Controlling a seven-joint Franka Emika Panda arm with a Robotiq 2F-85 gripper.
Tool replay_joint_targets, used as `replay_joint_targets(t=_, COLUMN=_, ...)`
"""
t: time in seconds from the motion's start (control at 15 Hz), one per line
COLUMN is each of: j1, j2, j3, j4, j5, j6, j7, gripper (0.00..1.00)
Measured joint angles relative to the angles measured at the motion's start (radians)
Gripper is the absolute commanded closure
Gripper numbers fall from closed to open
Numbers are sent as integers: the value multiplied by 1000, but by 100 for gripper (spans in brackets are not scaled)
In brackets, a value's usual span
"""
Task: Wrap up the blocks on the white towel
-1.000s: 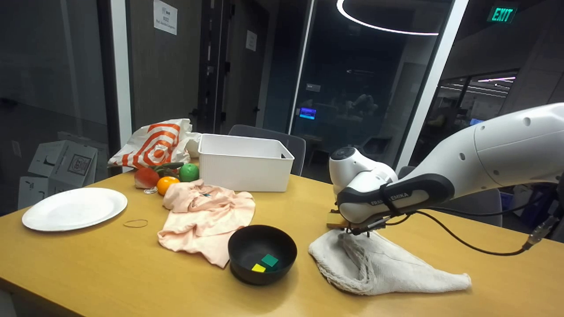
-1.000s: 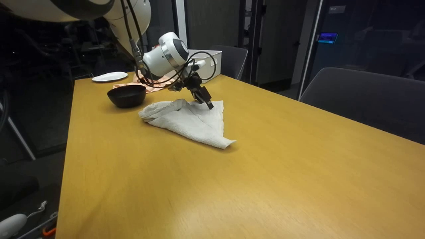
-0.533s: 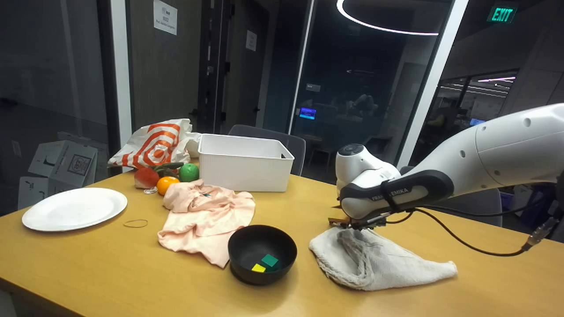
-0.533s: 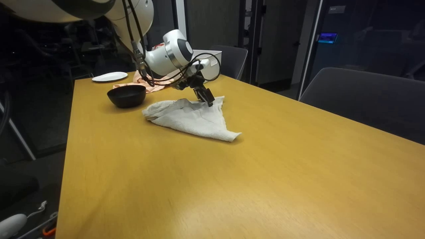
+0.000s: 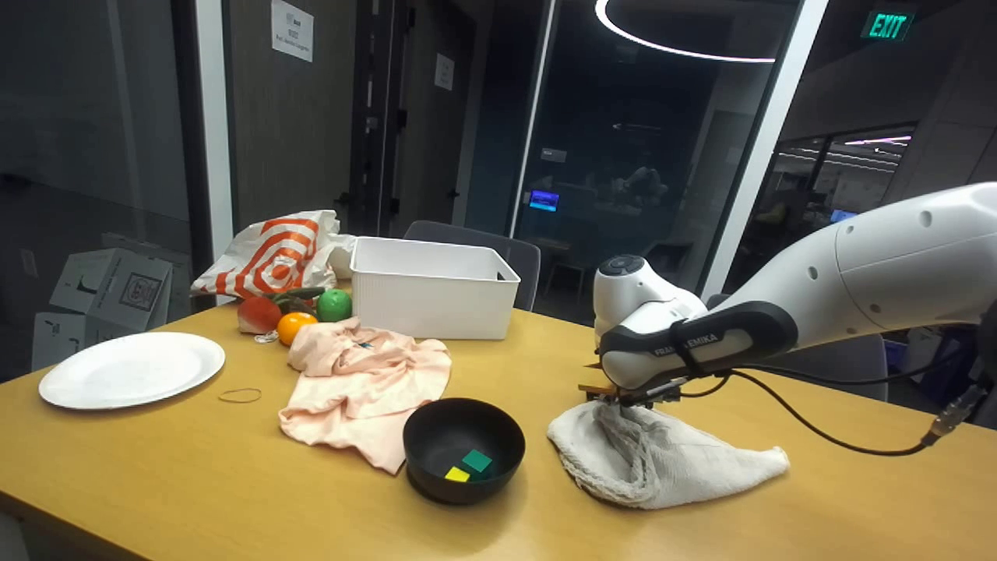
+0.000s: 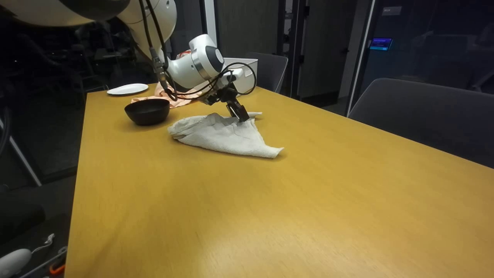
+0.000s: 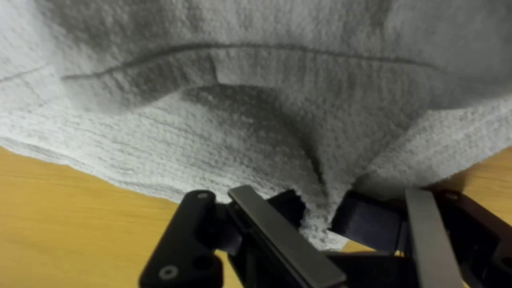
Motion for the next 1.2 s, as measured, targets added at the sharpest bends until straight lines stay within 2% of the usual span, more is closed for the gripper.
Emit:
replay_joint_targets(t=0.4, j1=22, j2=-13, j3=-39, j4=-4, j5=1, j6=0, j7=3, gripper=93)
replay_joint_targets(t=0.67, j1=26, j2=-70, j3=-64, j4=-36, j5=1, j6=-1, j7=13, gripper=93)
replay_joint_targets(t=1.0, j1=30, j2=-199, j3=-78, j4=-148, j5=-5, j6=-8, j7=22, gripper=92)
replay_joint_targets(t=1.2, j1=37, j2=-295, j3=-79, j4=-243, j5=-22, j6=-52, j7=20, gripper=92)
